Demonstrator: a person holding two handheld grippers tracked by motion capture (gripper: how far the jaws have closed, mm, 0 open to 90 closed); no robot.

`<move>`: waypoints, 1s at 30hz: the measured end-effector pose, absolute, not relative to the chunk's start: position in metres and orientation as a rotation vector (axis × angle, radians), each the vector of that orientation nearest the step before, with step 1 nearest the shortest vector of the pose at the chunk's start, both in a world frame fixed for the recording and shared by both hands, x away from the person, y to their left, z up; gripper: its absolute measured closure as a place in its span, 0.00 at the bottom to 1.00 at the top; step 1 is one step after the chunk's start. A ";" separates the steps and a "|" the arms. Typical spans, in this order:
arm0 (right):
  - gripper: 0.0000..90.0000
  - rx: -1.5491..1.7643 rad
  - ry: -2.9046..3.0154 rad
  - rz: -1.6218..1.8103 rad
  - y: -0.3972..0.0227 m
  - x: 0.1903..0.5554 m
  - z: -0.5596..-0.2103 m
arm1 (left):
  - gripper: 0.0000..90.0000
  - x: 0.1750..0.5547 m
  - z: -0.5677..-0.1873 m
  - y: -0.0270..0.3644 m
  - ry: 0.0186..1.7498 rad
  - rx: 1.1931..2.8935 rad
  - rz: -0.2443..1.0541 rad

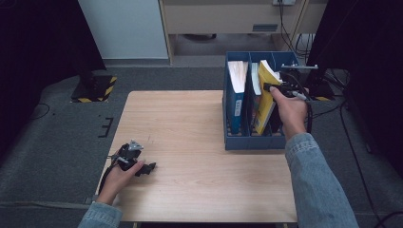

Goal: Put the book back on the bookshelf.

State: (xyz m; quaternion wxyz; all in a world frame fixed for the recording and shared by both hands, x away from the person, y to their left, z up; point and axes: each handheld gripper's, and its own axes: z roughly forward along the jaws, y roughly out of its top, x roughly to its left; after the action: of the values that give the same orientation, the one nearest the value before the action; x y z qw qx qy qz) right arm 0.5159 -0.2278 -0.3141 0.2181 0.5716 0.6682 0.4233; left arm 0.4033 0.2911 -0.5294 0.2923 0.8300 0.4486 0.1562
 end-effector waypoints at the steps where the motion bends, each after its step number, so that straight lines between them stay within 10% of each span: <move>1: 0.83 1.582 1.849 1.171 -0.228 0.516 -0.315 | 0.00 0.403 -0.529 0.291 1.195 2.212 0.416; 30: 0.83 1.581 1.800 1.203 -0.226 0.522 -0.332 | 0.00 0.403 -0.530 0.291 1.199 2.208 0.419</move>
State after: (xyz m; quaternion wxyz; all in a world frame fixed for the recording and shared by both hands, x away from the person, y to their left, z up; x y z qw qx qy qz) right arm 0.5218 -0.2264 -0.3315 0.2286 0.5741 0.6537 0.4369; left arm 0.4033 0.2908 -0.5296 0.2926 0.8289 0.4501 0.1573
